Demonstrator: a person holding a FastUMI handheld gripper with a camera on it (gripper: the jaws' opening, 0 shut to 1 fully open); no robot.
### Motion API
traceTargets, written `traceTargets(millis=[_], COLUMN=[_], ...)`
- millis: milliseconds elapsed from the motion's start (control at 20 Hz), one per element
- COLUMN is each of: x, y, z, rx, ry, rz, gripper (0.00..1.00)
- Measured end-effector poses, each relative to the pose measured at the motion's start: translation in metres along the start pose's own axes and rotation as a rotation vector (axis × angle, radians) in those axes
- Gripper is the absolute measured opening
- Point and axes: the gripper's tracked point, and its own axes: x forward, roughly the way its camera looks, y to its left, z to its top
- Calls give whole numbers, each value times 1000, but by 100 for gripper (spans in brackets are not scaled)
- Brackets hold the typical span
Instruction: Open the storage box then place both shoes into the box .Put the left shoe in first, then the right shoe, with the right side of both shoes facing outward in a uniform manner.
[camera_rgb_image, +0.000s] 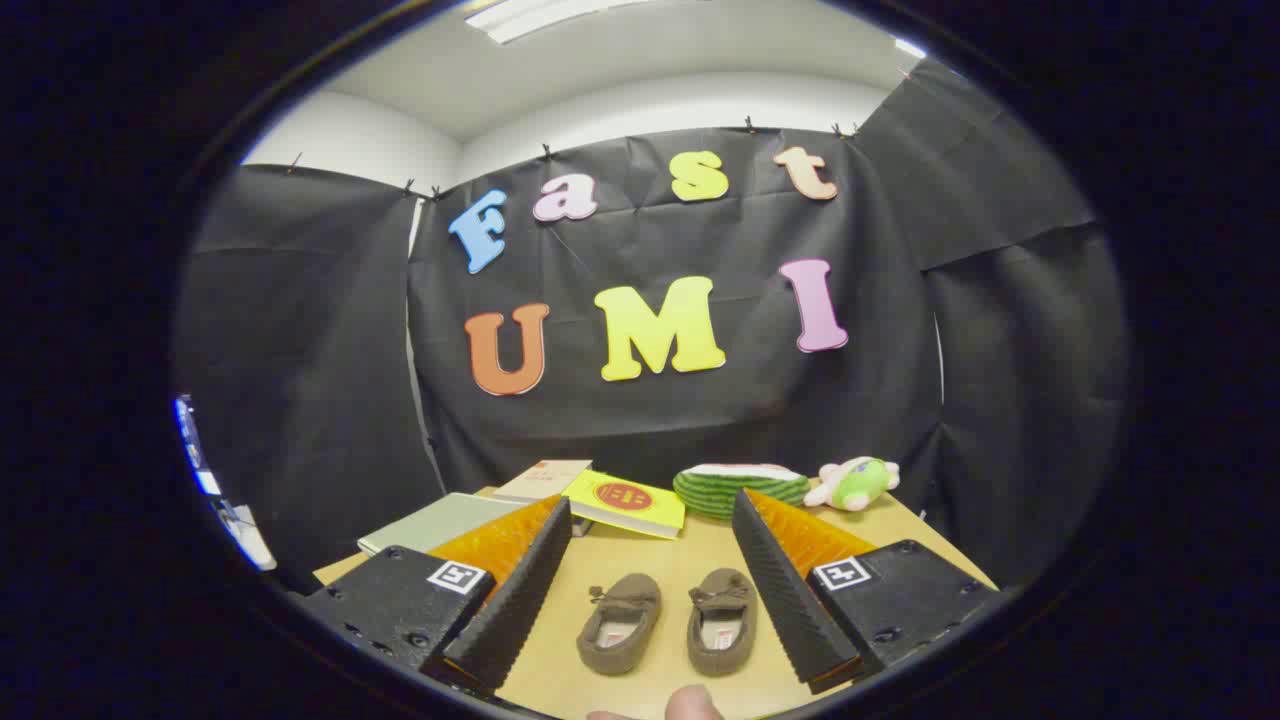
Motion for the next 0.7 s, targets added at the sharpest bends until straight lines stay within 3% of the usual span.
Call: traceTargets(millis=[700], x=[5], y=[51], z=[8], rx=[-44], ry=[25], rz=[87], gripper=[100])
